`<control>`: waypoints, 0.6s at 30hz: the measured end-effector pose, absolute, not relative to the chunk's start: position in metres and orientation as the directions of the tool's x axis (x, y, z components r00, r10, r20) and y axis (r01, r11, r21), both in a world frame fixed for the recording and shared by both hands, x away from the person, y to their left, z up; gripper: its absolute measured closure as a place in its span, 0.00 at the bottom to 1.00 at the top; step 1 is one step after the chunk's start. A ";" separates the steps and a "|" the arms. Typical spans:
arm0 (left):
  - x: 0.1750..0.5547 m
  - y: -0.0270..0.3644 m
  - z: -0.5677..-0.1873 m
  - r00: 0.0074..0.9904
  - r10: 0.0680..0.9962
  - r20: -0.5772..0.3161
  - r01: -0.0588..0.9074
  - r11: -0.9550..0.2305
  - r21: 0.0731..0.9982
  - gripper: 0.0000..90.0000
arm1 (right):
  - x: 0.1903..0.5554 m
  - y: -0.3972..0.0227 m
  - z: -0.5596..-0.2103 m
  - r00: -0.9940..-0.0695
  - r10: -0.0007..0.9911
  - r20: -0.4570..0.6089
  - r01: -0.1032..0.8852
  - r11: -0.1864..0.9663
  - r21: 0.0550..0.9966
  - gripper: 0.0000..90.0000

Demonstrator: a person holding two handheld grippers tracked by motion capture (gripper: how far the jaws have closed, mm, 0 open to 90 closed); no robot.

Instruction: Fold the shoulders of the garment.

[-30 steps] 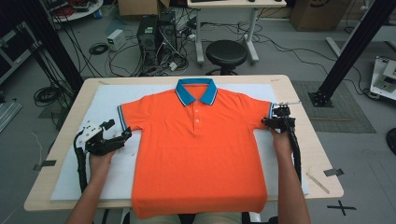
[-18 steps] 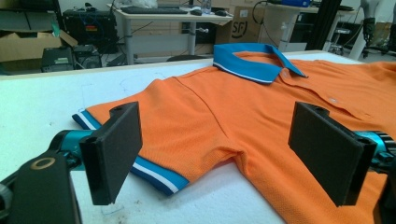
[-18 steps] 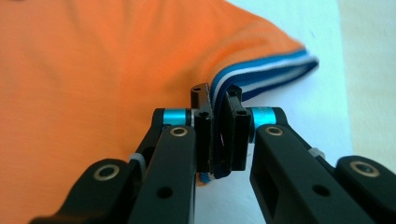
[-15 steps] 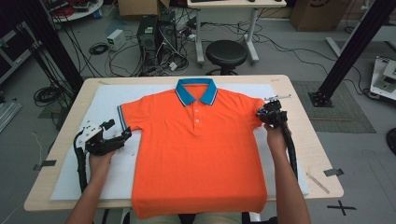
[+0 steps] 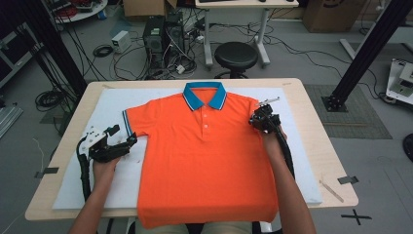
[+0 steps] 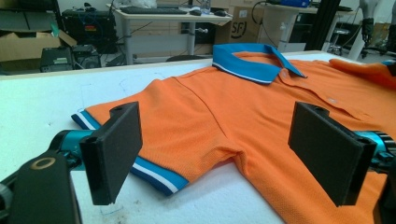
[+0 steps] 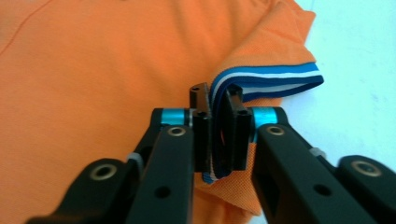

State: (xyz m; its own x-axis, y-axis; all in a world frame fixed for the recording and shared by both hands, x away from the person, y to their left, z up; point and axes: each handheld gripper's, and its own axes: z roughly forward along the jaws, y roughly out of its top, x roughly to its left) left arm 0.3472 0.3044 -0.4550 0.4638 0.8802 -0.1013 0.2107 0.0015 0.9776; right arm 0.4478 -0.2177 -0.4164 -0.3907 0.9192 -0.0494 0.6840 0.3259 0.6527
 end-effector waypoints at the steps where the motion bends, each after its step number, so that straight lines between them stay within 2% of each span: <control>1: 0.347 0.304 -0.455 0.465 0.880 -0.101 0.210 0.001 0.978 0.20 | 0.448 -0.218 -0.416 -0.392 0.920 -0.026 0.681 0.309 0.664 0.73; 3: 0.347 0.304 -0.455 0.464 0.880 -0.100 0.210 0.000 0.978 0.20 | 0.447 -0.221 -0.411 -0.380 0.925 0.008 0.674 0.271 0.688 0.63; 6: 0.347 0.304 -0.455 0.464 0.880 -0.099 0.210 0.000 0.978 0.20 | 0.446 -0.227 -0.405 -0.317 0.948 -0.004 0.656 0.222 0.721 0.56; 7: 0.347 0.304 -0.455 0.464 0.880 -0.100 0.210 0.000 0.978 0.20 | 0.447 -0.229 -0.405 -0.286 0.958 -0.009 0.665 0.205 0.719 0.53; 9: 0.347 0.304 -0.455 0.464 0.880 -0.099 0.210 0.000 0.978 0.20 | 0.453 -0.234 -0.409 -0.236 0.971 0.039 0.707 0.144 0.693 0.46; 10: 0.347 0.304 -0.455 0.465 0.880 -0.100 0.210 0.000 0.978 0.20 | 0.457 -0.234 -0.413 -0.230 0.971 0.064 0.724 0.127 0.678 0.46; 14: 0.347 0.304 -0.455 0.466 0.879 -0.100 0.210 0.000 0.978 0.20 | 0.468 -0.228 -0.428 -0.226 0.968 0.109 0.759 0.105 0.643 0.48; 16: 0.347 0.304 -0.455 0.467 0.879 -0.099 0.210 -0.001 0.978 0.20 | 0.471 -0.224 -0.431 -0.220 0.970 0.108 0.757 0.100 0.646 0.63; 18: 0.347 0.304 -0.455 0.468 0.879 -0.094 0.209 -0.006 0.978 0.20 | 0.474 -0.219 -0.431 -0.238 0.967 0.091 0.752 0.125 0.647 0.71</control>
State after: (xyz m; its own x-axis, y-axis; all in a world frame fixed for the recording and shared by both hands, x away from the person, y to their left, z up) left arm 0.3471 0.3037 -0.4549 0.4676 0.8789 -0.0944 0.2095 -0.0064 0.9778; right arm 0.4743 -0.2192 -0.4312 -0.2385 0.9669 0.0911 0.7523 0.1246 0.6469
